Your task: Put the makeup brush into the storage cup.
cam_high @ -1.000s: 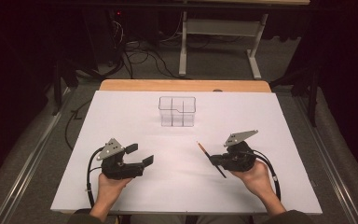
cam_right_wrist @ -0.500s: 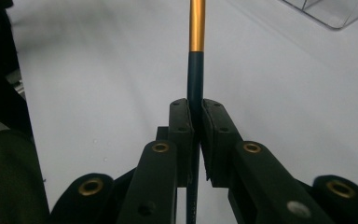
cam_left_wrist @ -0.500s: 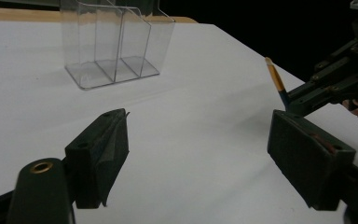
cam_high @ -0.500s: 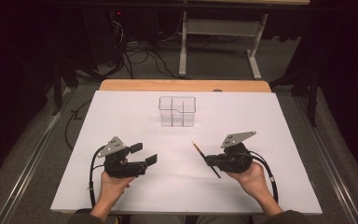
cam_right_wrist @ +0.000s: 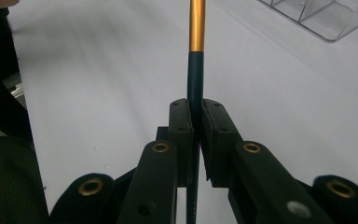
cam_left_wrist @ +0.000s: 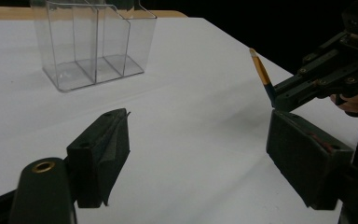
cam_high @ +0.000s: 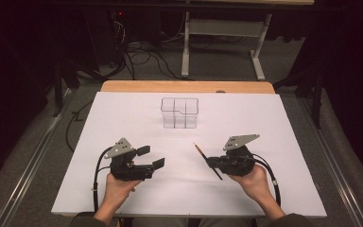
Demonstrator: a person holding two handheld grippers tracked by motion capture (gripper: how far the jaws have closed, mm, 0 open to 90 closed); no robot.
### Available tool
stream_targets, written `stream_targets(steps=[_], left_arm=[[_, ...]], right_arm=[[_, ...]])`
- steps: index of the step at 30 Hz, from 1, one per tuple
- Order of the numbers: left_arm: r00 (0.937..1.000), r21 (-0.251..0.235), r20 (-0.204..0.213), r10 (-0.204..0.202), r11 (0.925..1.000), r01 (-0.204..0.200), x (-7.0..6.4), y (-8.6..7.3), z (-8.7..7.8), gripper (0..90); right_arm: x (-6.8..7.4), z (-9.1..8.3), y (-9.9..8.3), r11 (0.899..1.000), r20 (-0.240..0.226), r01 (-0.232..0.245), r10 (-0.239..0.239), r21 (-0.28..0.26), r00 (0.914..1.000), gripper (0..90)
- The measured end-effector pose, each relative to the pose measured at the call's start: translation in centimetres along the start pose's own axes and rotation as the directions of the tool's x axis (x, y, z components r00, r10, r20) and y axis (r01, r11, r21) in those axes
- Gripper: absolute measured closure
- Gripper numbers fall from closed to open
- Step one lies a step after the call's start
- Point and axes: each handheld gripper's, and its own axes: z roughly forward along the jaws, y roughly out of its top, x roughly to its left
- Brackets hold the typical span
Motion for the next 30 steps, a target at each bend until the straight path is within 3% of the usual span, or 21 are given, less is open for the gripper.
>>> stream_targets(steps=[15,23,30], left_arm=[[0.9984,-0.003,0.037,0.043,0.9991,-0.043,-1.8,1.5,1.5,22.2],[0.9942,0.015,0.066,0.085,0.9962,-0.086,-3.1,2.3,2.7,22.8],[0.9917,0.021,0.087,0.095,0.9951,-0.097,-3.9,2.7,4.0,24.2]], right_arm=[[0.4,-0.3,0.1,1.000,-0.003,0.004,-0.004,-0.021,1.0000,85.2],[0.6,-0.3,0.2,1.000,-0.004,0.014,-0.014,-0.027,0.9999,85.1],[0.5,-0.5,0.2,0.999,-0.004,0.016,-0.016,-0.042,0.9999,85.2]])
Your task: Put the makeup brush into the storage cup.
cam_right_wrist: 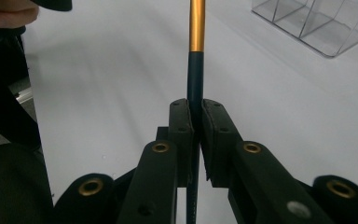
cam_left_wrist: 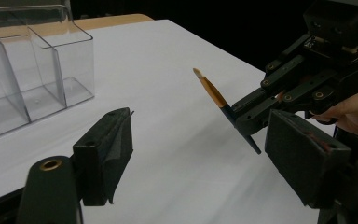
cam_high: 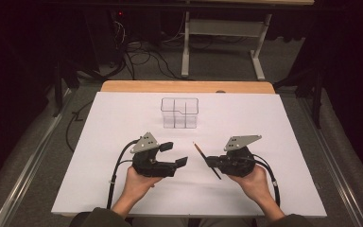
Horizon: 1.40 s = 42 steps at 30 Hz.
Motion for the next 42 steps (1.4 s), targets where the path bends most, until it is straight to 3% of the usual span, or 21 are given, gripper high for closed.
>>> stream_targets(steps=[14,25,42], left_arm=[[0.9999,0.033,0.017,-0.003,0.9995,0.003,-0.1,0.2,1.1,28.2],[0.9995,0.029,0.026,-0.020,0.9994,0.020,-0.1,0.4,1.6,33.8],[0.9955,0.051,0.077,-0.057,0.9973,0.053,0.0,-0.1,2.7,43.9]], right_arm=[[0.1,-0.2,0.0,1.000,0.006,-0.001,0.001,-0.012,1.0000,85.2],[0.3,-0.2,0.1,1.000,0.013,0.002,-0.002,-0.023,0.9999,85.2],[0.9,0.7,0.3,1.000,0.005,0.019,-0.018,-0.018,0.9998,85.2]])
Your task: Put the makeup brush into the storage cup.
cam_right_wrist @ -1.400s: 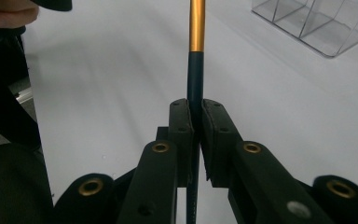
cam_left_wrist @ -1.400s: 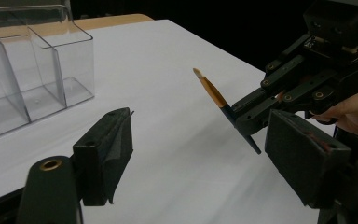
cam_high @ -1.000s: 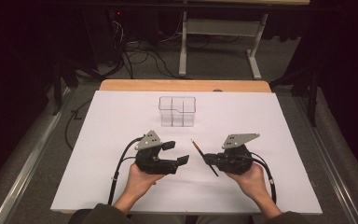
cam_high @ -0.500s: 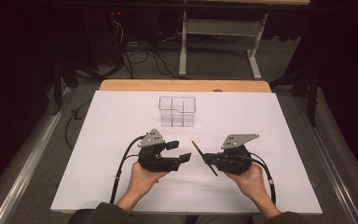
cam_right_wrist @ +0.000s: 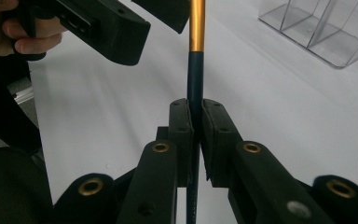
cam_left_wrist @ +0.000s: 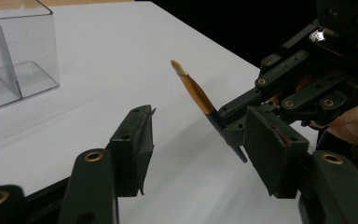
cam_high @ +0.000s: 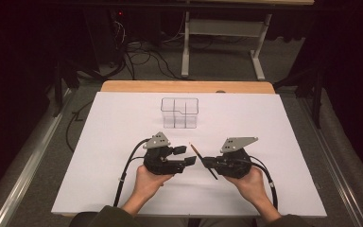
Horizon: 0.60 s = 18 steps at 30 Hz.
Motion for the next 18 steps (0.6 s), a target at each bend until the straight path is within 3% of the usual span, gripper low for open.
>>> stream_targets(steps=[18], left_arm=[[0.9973,-0.010,0.068,-0.028,0.9995,0.029,0.12,-0.02,0.34,60.8]], right_arm=[[0.67,0.59,0.34,1.000,-0.015,0.024,-0.024,-0.007,0.9996,85.2]])
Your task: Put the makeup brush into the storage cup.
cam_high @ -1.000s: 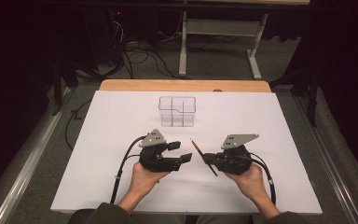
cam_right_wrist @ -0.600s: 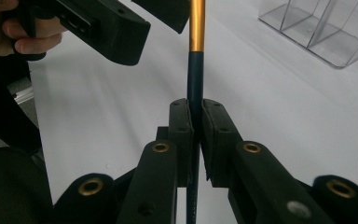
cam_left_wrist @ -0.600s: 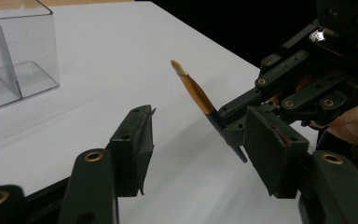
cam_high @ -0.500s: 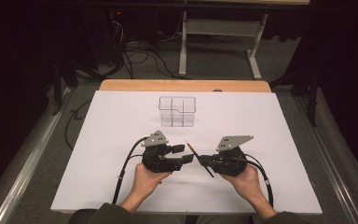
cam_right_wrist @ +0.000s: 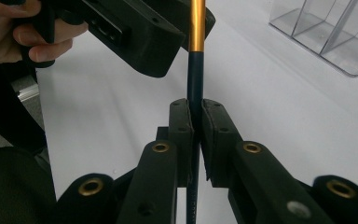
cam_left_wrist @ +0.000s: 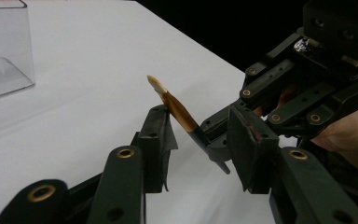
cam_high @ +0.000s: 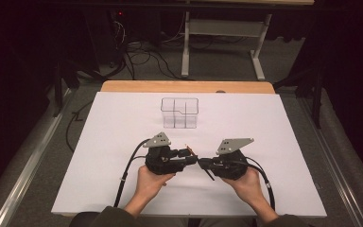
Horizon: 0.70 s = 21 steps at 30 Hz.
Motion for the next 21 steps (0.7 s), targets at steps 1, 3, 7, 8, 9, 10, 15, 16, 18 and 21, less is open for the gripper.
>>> stream_targets(steps=[1,3,7,8,9,10,15,16,18,21], left_arm=[[1.0000,-0.001,0.001,-0.001,1.0000,0.001,0.00,0.00,0.00,61.7],[1.0000,-0.006,0.003,-0.002,1.0000,0.002,-0.01,-0.01,-0.01,63.1],[0.9999,-0.003,0.011,-0.009,1.0000,0.009,0.03,-0.06,0.07,65.0],[0.9998,-0.003,0.014,-0.012,0.9999,0.012,0.06,-0.09,0.12,65.6],[0.9997,-0.003,0.018,-0.016,0.9999,0.016,0.09,-0.12,0.16,66.2],[0.9996,0.000,0.020,-0.018,0.9998,0.018,0.11,-0.14,0.20,66.8],[0.9994,0.003,0.025,-0.024,0.9997,0.024,0.09,-0.21,0.34,70.4],[0.9993,0.002,0.026,-0.026,0.9996,0.026,0.08,-0.22,0.37,70.9],[0.9991,0.000,0.029,-0.031,0.9995,0.031,0.06,-0.23,0.43,72.3],[0.9988,-0.001,0.032,-0.036,0.9993,0.036,0.07,-0.27,0.47,74.6]], right_arm=[[0.01,0.01,0.00,1.000,0.001,0.000,0.000,-0.001,1.0000,85.2],[0.07,0.02,0.01,1.000,0.003,0.000,0.000,0.001,1.0000,85.1],[0.18,0.10,0.04,1.000,-0.001,0.002,-0.002,0.001,1.0000,85.2],[0.20,0.11,0.04,1.000,-0.001,0.003,-0.003,0.001,1.0000,85.2],[0.22,0.13,0.06,1.000,-0.001,0.004,-0.004,0.001,1.0000,85.2],[0.25,0.13,0.06,1.000,0.000,0.002,-0.002,0.003,1.0000,85.2],[0.34,0.19,0.11,1.000,-0.004,0.007,-0.007,0.000,1.0000,85.2],[0.37,0.20,0.12,1.000,-0.004,0.008,-0.008,0.000,1.0000,85.2],[0.43,0.24,0.16,1.000,-0.006,0.011,-0.011,-0.001,0.9999,85.2],[0.52,0.24,0.18,1.000,-0.007,0.006,-0.006,0.000,1.0000,85.2]])
